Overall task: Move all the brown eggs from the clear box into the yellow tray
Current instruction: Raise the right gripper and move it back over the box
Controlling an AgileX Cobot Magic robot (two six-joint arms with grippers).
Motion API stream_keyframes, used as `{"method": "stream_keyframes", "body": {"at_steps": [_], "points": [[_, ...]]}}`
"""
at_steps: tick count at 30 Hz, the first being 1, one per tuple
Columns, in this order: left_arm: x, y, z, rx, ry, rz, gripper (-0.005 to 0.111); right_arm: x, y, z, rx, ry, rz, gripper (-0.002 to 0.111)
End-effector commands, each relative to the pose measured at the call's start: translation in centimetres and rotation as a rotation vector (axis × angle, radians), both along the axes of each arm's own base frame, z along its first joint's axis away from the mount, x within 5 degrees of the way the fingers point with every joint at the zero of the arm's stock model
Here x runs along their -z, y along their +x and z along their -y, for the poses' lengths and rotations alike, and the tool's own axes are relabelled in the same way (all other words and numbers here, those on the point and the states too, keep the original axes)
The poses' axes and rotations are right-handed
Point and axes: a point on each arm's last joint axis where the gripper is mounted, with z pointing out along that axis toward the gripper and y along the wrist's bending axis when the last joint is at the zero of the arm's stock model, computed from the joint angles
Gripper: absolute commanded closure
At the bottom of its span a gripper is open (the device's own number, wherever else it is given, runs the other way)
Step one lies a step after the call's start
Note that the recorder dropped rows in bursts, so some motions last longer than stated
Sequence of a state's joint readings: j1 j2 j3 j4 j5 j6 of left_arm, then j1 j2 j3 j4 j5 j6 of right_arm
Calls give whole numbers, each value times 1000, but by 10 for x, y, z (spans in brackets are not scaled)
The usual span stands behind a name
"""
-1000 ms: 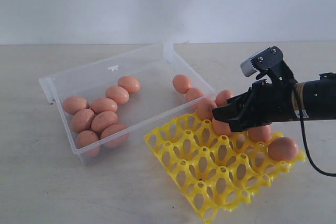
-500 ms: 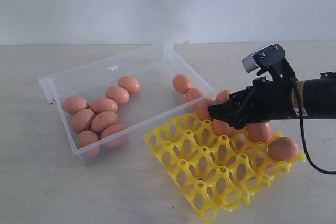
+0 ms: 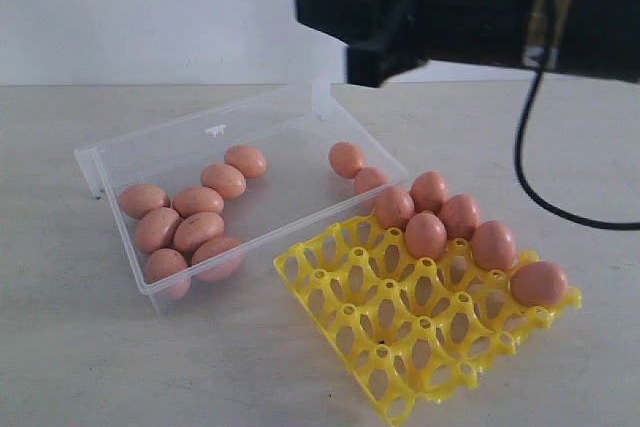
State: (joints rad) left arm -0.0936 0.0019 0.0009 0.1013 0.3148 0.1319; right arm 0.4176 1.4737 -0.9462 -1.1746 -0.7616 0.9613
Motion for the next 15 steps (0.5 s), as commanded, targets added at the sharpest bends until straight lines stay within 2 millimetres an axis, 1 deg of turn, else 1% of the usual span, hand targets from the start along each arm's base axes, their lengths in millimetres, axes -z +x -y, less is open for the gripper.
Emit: {"method": "stream_keyframes", "body": {"at_steps": [1,2,4,6,7,8,9,10,11,13,14,15], "points": [[-1,0,0,1,-8,10,111,-21,-6,-56,102,-231,165,108],[-1,0,0,1,-8,10,111,-19,-3,-65,160,-293,170,108],[-1,0,0,1,-8,10,111,-16,5,-82,372,-445,150,108],[-1,0,0,1,-8,10,111,-10,14,-90,581,-615,128,108],[-1,0,0,1,-8,10,111,-6,20,-93,652,-733,102,108],[-1,0,0,1,-8,10,111,-5,24,-94,690,-822,25,108],[-1,0,0,1,-8,10,111,-1,28,-98,669,-920,-68,108],[-1,0,0,1,-8,10,111,1,33,-101,624,-975,-186,108],[-1,0,0,1,-8,10,111,5,37,-106,572,-989,-290,108],[-1,0,0,1,-8,10,111,1,42,-116,386,-958,-491,108],[-1,0,0,1,-8,10,111,-1,43,-120,301,-938,-545,108],[-1,0,0,1,-8,10,111,-5,44,-127,213,-882,-630,108]]}}
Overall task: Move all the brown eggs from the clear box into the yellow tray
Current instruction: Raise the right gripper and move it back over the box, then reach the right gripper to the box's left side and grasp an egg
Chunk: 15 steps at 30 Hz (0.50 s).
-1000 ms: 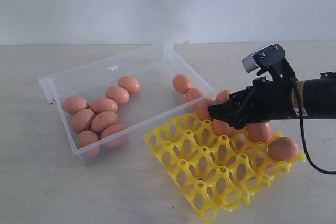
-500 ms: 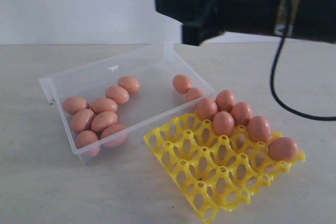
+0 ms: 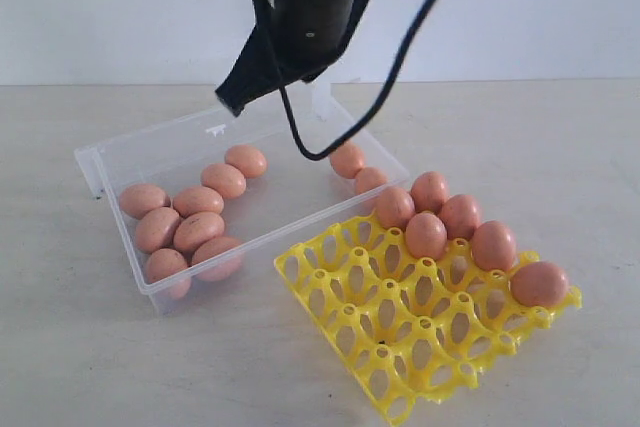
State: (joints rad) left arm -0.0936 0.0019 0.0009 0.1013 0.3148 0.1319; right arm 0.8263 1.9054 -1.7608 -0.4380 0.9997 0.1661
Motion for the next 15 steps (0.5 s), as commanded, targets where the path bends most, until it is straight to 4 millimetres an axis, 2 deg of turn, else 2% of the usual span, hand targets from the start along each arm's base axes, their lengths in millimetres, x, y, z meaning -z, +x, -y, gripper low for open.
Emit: {"method": "stream_keyframes", "body": {"at_steps": [1,4,7,8,13,15], "points": [[-1,0,0,1,-8,10,111,-11,0,-23,-175,228,-395,108],[-1,0,0,1,-8,10,111,-17,6,-37,-237,313,-407,108],[-1,0,0,1,-8,10,111,-5,8,-48,-337,265,-393,102],[-1,0,0,1,-8,10,111,0,7,-52,-373,243,-393,97],[-1,0,0,1,-8,10,111,33,14,-63,-478,183,-424,55],[-1,0,0,1,-8,10,111,46,21,-69,-564,155,-362,50]]}}
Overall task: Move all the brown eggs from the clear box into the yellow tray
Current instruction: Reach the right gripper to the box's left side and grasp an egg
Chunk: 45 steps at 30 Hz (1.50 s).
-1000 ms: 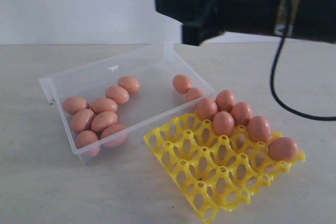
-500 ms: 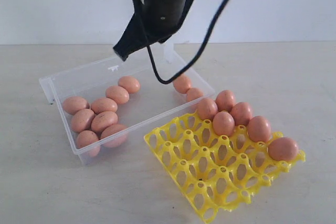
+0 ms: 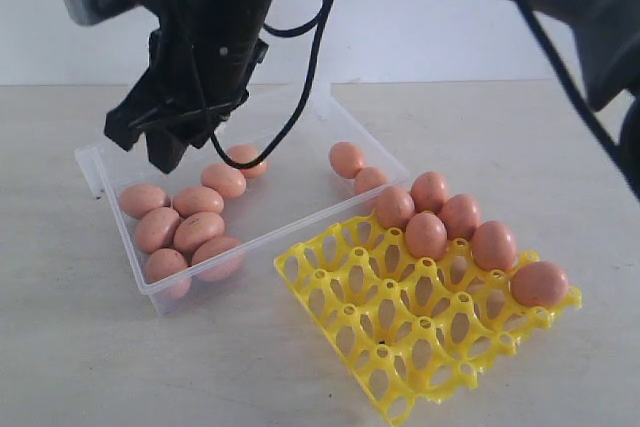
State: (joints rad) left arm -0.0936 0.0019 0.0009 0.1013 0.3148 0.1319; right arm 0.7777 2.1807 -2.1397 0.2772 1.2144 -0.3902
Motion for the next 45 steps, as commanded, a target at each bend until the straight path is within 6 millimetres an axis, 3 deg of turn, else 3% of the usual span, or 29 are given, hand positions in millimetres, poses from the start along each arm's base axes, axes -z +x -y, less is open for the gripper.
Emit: {"method": "stream_keyframes", "body": {"at_steps": [1,6,8,15,21,36,38,43,45], "points": [[-1,0,0,1,-8,10,111,24,12,-10,-169,-5,120,50],[-1,0,0,1,-8,10,111,59,19,-18,-522,-77,264,50],[-1,0,0,1,-8,10,111,69,21,-20,-575,-90,279,50],[-1,0,0,1,-8,10,111,103,28,-26,-570,-107,258,50],[-1,0,0,1,-8,10,111,119,36,-32,-541,-87,308,50],[-1,0,0,1,-8,10,111,155,40,-32,-406,-118,198,51],[-1,0,0,1,-8,10,111,155,40,-32,-358,-114,182,59],[-1,0,0,1,-8,10,111,150,43,-27,-213,-156,157,108],[-1,0,0,1,-8,10,111,145,45,-25,-132,-159,143,109]]}}
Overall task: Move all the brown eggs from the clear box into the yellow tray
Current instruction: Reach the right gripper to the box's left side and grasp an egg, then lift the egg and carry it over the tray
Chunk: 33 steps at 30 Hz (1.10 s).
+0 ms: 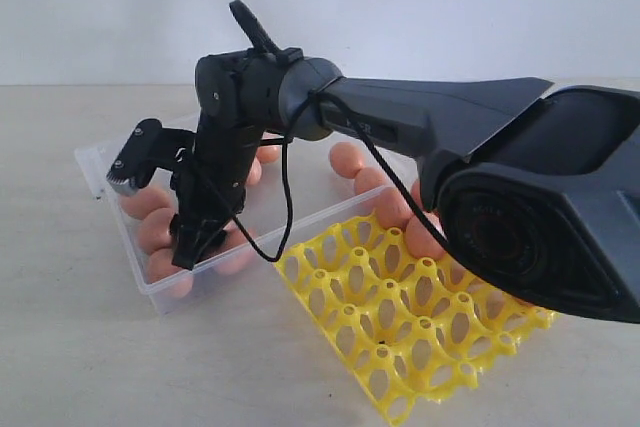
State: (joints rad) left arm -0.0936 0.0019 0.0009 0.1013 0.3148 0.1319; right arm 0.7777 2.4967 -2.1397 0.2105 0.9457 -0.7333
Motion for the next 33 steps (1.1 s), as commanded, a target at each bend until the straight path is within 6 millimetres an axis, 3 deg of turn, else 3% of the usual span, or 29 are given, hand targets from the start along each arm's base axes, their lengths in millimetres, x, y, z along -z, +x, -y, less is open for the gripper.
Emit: {"method": "stream_keyframes", "body": {"at_steps": [1,8,13,16,21,25,26,33], "points": [[-1,0,0,1,-8,10,111,-12,3,5,171,-13,-13,109],[-1,0,0,1,-8,10,111,-61,-1,8,445,117,-89,109],[-1,0,0,1,-8,10,111,-101,-9,3,503,328,-137,109],[-1,0,0,1,-8,10,111,-124,-17,2,511,449,-84,109],[-1,0,0,1,-8,10,111,-146,-43,10,571,675,33,109],[-1,0,0,1,-8,10,111,-163,-77,42,670,925,114,109],[-1,0,0,1,-8,10,111,-153,-83,52,703,942,114,109],[-1,0,0,1,-8,10,111,-149,-134,148,877,1164,172,109]]}}
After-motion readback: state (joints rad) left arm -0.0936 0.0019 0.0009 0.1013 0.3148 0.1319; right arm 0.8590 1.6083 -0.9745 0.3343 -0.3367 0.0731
